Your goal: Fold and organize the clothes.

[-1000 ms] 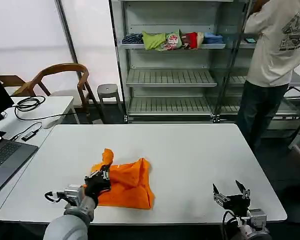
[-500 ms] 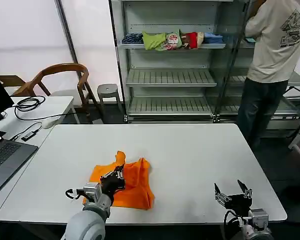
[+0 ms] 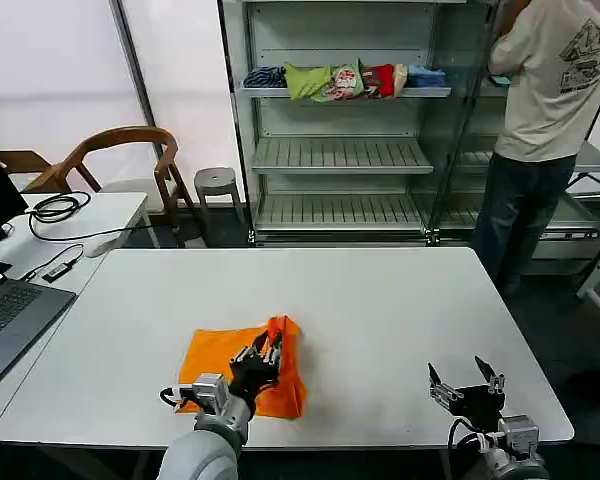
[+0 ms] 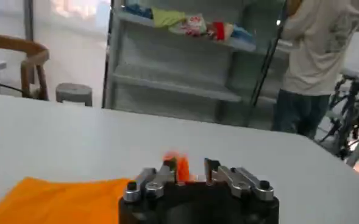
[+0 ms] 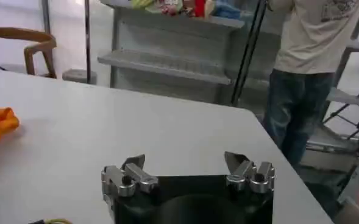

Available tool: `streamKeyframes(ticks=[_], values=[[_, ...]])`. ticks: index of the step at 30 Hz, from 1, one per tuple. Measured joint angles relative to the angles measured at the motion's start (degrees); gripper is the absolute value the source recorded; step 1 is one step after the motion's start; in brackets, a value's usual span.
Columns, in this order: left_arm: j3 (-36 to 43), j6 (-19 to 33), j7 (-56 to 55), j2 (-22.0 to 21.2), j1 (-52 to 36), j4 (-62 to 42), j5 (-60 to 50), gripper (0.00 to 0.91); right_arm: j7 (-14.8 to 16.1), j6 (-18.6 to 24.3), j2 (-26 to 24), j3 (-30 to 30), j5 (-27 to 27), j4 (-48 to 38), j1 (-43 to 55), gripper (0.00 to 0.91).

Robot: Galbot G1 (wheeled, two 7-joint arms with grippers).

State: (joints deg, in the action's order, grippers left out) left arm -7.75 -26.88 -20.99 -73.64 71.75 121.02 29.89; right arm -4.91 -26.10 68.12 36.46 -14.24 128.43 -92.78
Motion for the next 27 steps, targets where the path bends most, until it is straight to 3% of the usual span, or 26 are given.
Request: streamKeyframes(ticks=[7,13,19,27], values=[[-1.49,3.38,2.58,0.07,0.07,2.04,0.60,0.907,0.07,0.15,-0.06,-0.34,-0.14,0.04,0.41,0.907],[-6.83,4.87,4.28,2.65,0.80,3.87,1.35,0.907,0.19,0.19,-0.07,-1.25,-0.15,0.03,1.24,0.907],[-14.94,4.74,5.38,6.34,2.99,3.35,1.69,0.907,0.19,0.20,0.00,-1.94,-0.14,-0.25,2.00,0.907],[-20.50,3.10,6.45,7.50,7.52,0.75,0.82,0.907,0.18,0.22,-0.08,-2.00,-0.10,-0.22,2.05,0.907]])
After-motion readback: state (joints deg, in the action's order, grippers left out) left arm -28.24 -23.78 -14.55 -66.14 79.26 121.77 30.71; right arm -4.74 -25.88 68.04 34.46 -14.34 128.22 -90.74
